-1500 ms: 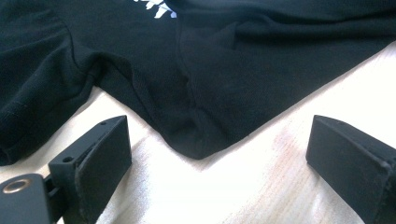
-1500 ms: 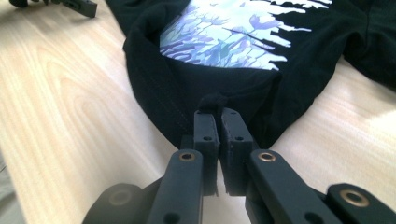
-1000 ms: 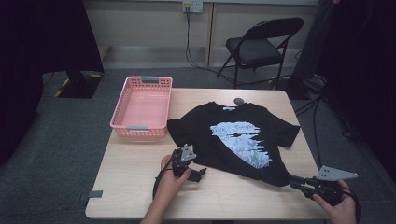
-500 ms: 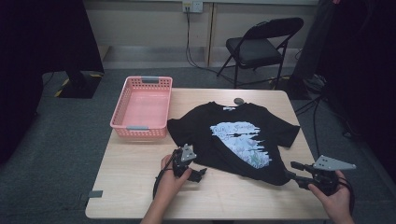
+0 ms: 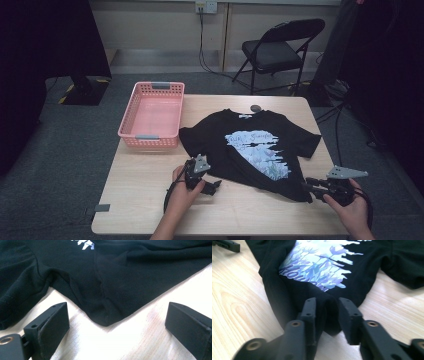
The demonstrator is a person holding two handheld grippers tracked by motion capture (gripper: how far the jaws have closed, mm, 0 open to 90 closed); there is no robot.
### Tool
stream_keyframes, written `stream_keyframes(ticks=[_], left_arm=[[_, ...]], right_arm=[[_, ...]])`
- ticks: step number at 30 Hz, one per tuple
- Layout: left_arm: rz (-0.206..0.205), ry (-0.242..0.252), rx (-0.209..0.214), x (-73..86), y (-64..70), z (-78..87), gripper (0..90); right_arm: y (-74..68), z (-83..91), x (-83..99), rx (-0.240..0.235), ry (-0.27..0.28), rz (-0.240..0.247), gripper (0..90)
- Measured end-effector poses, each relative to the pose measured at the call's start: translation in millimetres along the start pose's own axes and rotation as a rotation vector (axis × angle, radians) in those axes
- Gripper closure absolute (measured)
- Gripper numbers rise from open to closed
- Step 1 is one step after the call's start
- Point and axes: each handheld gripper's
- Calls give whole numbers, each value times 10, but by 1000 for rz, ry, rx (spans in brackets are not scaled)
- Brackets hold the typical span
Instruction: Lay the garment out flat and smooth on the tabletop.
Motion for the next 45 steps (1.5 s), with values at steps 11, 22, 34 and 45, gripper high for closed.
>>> stream_keyframes(ticks=[11,22,34,45], left_arm=[[0,0,0,0,0,0,48],[-2,-2,3,-2,-6,-5,42],[-1,-2,3,-4,-8,-10,36],[-1,-2,4,-5,-8,-14,33]], right_arm=[[-10,123,50,-83,-11,-2,885],[-54,361,172,-112,-14,-39,886],[-152,532,266,-116,-26,-14,866],[-155,290,-27,-52,55,31,569]])
Point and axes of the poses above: each handheld gripper's, and its own axes: z roughly backward along the jaws, x roughly out of its underside, y roughly to its right, and after that the axes turned 10 degrees about y, right-handed
